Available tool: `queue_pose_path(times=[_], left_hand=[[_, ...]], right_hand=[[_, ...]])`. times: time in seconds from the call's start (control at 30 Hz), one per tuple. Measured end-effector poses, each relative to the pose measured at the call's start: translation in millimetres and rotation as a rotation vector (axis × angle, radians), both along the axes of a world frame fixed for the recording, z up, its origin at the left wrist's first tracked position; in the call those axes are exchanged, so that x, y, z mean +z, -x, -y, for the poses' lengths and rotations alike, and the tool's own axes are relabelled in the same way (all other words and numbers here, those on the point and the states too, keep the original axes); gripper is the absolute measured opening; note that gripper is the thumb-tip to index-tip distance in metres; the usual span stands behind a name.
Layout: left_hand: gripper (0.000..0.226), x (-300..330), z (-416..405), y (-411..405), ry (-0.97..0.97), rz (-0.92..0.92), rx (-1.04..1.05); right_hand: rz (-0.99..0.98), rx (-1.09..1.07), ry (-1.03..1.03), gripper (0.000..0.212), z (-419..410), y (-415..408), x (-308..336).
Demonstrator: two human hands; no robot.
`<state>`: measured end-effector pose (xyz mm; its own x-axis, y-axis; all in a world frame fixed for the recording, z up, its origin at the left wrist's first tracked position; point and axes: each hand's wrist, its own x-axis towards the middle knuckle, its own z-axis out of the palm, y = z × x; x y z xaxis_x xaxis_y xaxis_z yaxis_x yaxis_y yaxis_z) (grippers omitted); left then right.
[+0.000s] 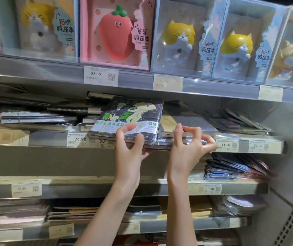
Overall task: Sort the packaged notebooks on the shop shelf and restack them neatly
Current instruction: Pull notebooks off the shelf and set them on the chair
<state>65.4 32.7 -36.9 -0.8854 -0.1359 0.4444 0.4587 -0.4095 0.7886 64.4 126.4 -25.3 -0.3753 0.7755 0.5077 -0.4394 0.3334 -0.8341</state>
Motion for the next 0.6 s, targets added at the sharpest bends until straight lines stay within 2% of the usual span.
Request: queue_pose_path(times=[0.17, 0.2, 0.33, 0.4, 0.5, 0.6], left_hand=[[0.018, -9, 0, -4, 0.037, -0.018, 0.002], [0.018, -10, -1, -4, 0.036, -0.011, 0.000], [0.022, -20, -4, -7, 0.051, 0.009, -0.017], [0.028, -29, -3, -5, 0.054, 0.029, -0.028], [0.029, -38, -1, -6, 0.068, 0.033, -0.055], [0.028, -39, -1, -8, 0.066, 0.053, -0.084]], right_hand=[[-0.095, 0.080, 0.162, 0.024, 1, -7, -6], [-0.111, 0.081, 0.188, 0.032, 2, -8, -8], [-0.174, 0.125, 0.347, 0.086, 4, -10, -27], [-0.162, 0.172, 0.437, 0.102, 4, -9, -36], [-0.148, 0.269, 0.507, 0.107, 2, -12, -47], [-0.192, 0.352, 0.546, 0.099, -1, -16, -52]])
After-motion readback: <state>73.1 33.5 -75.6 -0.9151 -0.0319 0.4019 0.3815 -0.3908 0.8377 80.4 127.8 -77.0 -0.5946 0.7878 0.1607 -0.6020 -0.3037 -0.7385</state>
